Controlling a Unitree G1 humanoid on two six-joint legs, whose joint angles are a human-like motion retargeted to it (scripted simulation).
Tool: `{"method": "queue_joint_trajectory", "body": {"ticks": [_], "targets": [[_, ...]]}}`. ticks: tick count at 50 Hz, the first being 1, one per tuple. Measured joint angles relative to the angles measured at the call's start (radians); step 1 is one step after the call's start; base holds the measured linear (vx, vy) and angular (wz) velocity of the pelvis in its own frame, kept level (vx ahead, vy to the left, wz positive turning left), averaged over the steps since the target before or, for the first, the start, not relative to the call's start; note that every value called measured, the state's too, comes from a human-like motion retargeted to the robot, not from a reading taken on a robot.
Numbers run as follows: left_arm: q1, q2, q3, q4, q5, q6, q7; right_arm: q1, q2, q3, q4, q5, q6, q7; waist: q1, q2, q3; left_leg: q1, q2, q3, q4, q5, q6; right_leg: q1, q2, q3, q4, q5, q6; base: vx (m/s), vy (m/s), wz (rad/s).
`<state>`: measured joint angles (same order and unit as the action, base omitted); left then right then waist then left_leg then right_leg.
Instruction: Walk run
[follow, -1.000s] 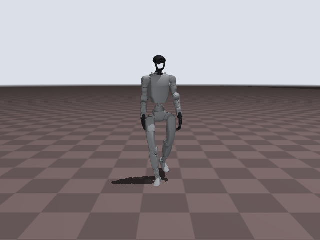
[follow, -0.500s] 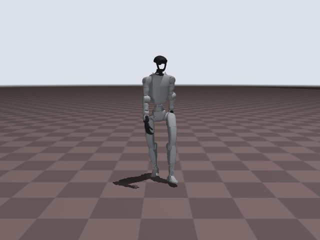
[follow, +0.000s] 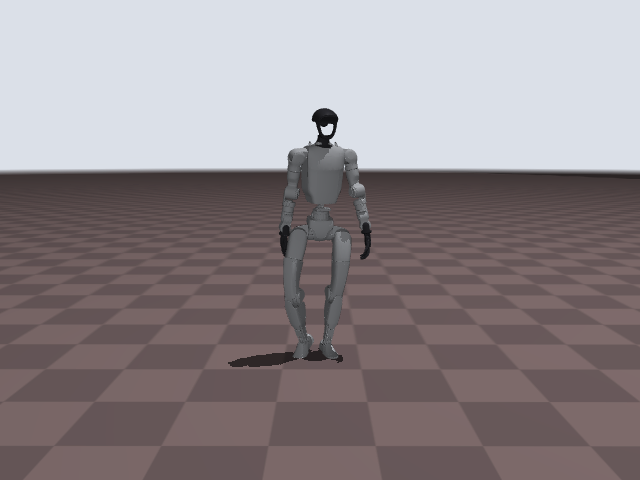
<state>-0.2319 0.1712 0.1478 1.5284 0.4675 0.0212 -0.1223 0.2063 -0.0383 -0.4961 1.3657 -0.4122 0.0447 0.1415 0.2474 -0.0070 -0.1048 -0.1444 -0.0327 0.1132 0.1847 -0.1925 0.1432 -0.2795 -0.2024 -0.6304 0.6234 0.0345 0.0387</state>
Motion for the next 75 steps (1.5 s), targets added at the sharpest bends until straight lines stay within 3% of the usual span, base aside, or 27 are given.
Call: {"method": "queue_joint_trajectory", "body": {"ticks": [7, 13, 17, 19, 22, 25, 28, 33, 37, 42, 50, 52, 55, 58, 60, 61, 64, 67, 70, 75], "targets": [[-0.121, 0.010, 0.019, -0.066, -0.021, -0.025, -0.057, 0.003, 0.034, -0.025, 0.037, 0.017, 0.021, 0.002, -0.085, -0.068, 0.026, 0.137, -0.049, 0.041, -0.055, -0.050, -0.043, -0.213, 0.033, 0.176, -0.396, -0.096, -0.045, 0.55, -0.26, 0.24], [-0.136, -0.002, 0.016, -0.075, -0.029, -0.039, -0.078, -0.030, 0.037, -0.059, 0.050, 0.002, 0.024, 0.008, -0.149, -0.056, -0.020, 0.190, -0.005, 0.030, -0.054, -0.054, -0.104, -0.286, 0.066, 0.161, -0.450, -0.098, -0.078, 0.63, -0.35, 0.38], [-0.082, 0.002, 0.021, -0.067, 0.024, -0.034, -0.103, -0.046, 0.023, -0.036, 0.063, 0.033, 0.010, 0.010, -0.197, -0.049, -0.030, 0.252, 0.013, -0.012, -0.019, 0.043, -0.138, -0.245, 0.068, 0.160, -0.382, -0.020, -0.131, 0.70, -0.36, 0.47], [-0.028, -0.004, 0.021, -0.066, 0.056, -0.031, -0.097, -0.050, 0.014, -0.027, 0.082, 0.037, 0.017, 0.013, -0.189, -0.062, -0.041, 0.262, 0.017, 0.001, 0.035, 0.138, -0.133, -0.223, 0.063, 0.194, -0.342, -0.058, -0.142, 0.81, -0.34, 0.15], [0.077, -0.018, 0.020, -0.051, 0.106, -0.033, -0.081, -0.060, 0.002, -0.011, 0.098, 0.031, 0.025, 0.011, -0.156, -0.119, -0.052, 0.241, 0.006, 0.086, 0.195, 0.326, -0.069, -0.124, 0.015, 0.165, -0.352, -0.117, -0.120, 0.77, -0.26, -0.12], [0.146, -0.015, 0.024, -0.027, 0.133, -0.030, -0.059, -0.066, -0.011, 0.028, 0.084, 0.032, 0.003, 0.013, -0.122, -0.182, -0.035, 0.194, -0.002, 0.163, 0.386, 0.392, -0.008, -0.044, -0.019, 0.198, -0.378, -0.142, -0.098, 0.74, -0.30, -0.08], [0.211, -0.011, 0.045, 0.014, 0.159, -0.019, -0.001, -0.112, -0.033, 0.062, 0.077, 0.021, -0.004, -0.007, -0.079, -0.237, -0.009, 0.084, 0.042, 0.280, 0.578, 0.275, 0.052, 0.042, -0.047, 0.194, -0.411, -0.175, -0.079, 0.52, -0.25, 0.13], [0.283, -0.003, 0.083, 0.082, 0.163, 0.011, 0.046, -0.208, -0.065, 0.117, 0.072, 0.029, 0.001, 0.004, -0.015, -0.228, 0.035, -0.087, 0.033, 0.274, 0.569, 0.189, -0.016, 0.160, 0.013, 0.185, -0.484, -0.197, -0.073, 0.46, -0.27, -0.22], [0.331, 0.002, 0.106, 0.129, 0.178, 0.049, 0.045, -0.285, -0.084, 0.128, 0.042, 0.029, -0.010, 0.035, 0.019, -0.179, 0.055, -0.207, 0.002, 0.229, 0.379, 0.152, -0.072, 0.256, 0.100, 0.166, -0.542, -0.221, -0.065, 0.48, -0.22, -0.21], [0.358, -0.003, 0.132, 0.168, 0.196, 0.087, 0.026, -0.365, -0.092, 0.149, 0.006, 0.054, -0.030, 0.055, 0.082, -0.127, 0.091, -0.304, -0.041, 0.125, 0.115, 0.157, -0.146, 0.368, 0.182, 0.188, -0.582, -0.252, -0.043, 0.53, -0.16, -0.61], [0.322, -0.008, 0.131, 0.162, 0.221, 0.104, -0.034, -0.420, -0.105, 0.157, 0.012, 0.067, -0.033, 0.070, 0.138, -0.122, 0.091, -0.370, -0.060, 0.105, 0.029, 0.212, -0.107, 0.469, 0.180, 0.232, -0.575, -0.232, 0.054, 0.64, -0.04, -0.45], [0.306, -0.012, 0.124, 0.147, 0.209, 0.098, -0.032, -0.400, -0.091, 0.151, 0.016, 0.085, -0.032, 0.059, 0.151, -0.117, 0.081, -0.353, -0.043, 0.144, 0.067, 0.240, -0.086, 0.495, 0.169, 0.253, -0.551, -0.171, 0.094, 0.81, 0.06, -0.53], [0.274, -0.017, 0.115, 0.132, 0.194, 0.097, -0.026, -0.355, -0.063, 0.133, 0.010, 0.087, -0.030, 0.055, 0.155, -0.114, 0.064, -0.352, -0.046, 0.079, 0.126, 0.215, -0.057, 0.502, 0.140, 0.238, -0.490, -0.039, 0.127, 0.83, 0.06, -0.39], [0.224, -0.020, 0.078, 0.116, 0.155, 0.083, -0.002, -0.273, -0.035, 0.110, -0.006, 0.083, -0.034, 0.041, 0.139, -0.079, 0.037, -0.273, -0.013, 0.063, 0.130, 0.138, -0.020, 0.476, 0.135, 0.191, -0.329, 0.192, 0.103, 0.84, 0.06, -0.14], [0.186, -0.018, 0.047, 0.110, 0.114, 0.070, 0.010, -0.230, -0.028, 0.103, -0.017, 0.073, -0.032, 0.026, 0.132, -0.040, 0.027, -0.225, 0.026, 0.045, 0.129, 0.098, -0.014, 0.435, 0.135, 0.151, -0.179, 0.299, 0.068, 0.64, 0.03, -0.29], [0.164, -0.015, 0.036, 0.107, 0.094, 0.067, 0.008, -0.216, -0.028, 0.103, -0.021, 0.064, -0.030, 0.020, 0.125, -0.022, 0.027, -0.205, 0.041, 0.035, 0.133, 0.078, -0.013, 0.411, 0.122, 0.120, -0.105, 0.302, 0.039, 0.70, 0.03, -0.37], [0.087, -0.004, 0.024, 0.084, 0.056, 0.060, -0.009, -0.177, -0.024, 0.107, -0.023, 0.031, -0.027, 0.001, 0.095, 0.016, 0.033, -0.132, 0.072, 0.041, 0.116, 0.030, -0.007, 0.294, 0.072, 0.068, 0.105, 0.200, -0.009, 0.57, 0.00, -0.45], [0.008, 0.009, 0.014, 0.038, 0.051, 0.043, -0.047, -0.144, -0.015, 0.089, -0.010, 0.010, -0.019, -0.002, 0.050, 0.001, 0.043, -0.062, 0.037, 0.049, 0.048, 0.020, 0.006, 0.120, 0.020, 0.075, 0.192, 0.079, -0.022, 0.54, -0.05, 0.03], [-0.043, 0.017, -0.007, 0.002, 0.034, 0.019, -0.070, -0.106, -0.002, 0.065, -0.002, 0.005, -0.012, -0.003, 0.010, -0.030, 0.028, -0.024, -0.009, 0.044, -0.004, 0.015, 0.012, -0.020, 0.011, 0.100, 0.122, 0.002, -0.036, 0.46, -0.04, 0.29], [-0.156, 0.038, -0.049, 0.029, -0.005, -0.018, -0.081, -0.024, 0.008, 0.033, 0.009, -0.005, 0.003, 0.001, -0.053, -0.075, 0.011, 0.056, -0.086, 0.025, -0.043, -0.021, 0.018, -0.178, 0.013, 0.140, -0.226, -0.083, -0.044, 0.60, -0.09, 0.43]]}}
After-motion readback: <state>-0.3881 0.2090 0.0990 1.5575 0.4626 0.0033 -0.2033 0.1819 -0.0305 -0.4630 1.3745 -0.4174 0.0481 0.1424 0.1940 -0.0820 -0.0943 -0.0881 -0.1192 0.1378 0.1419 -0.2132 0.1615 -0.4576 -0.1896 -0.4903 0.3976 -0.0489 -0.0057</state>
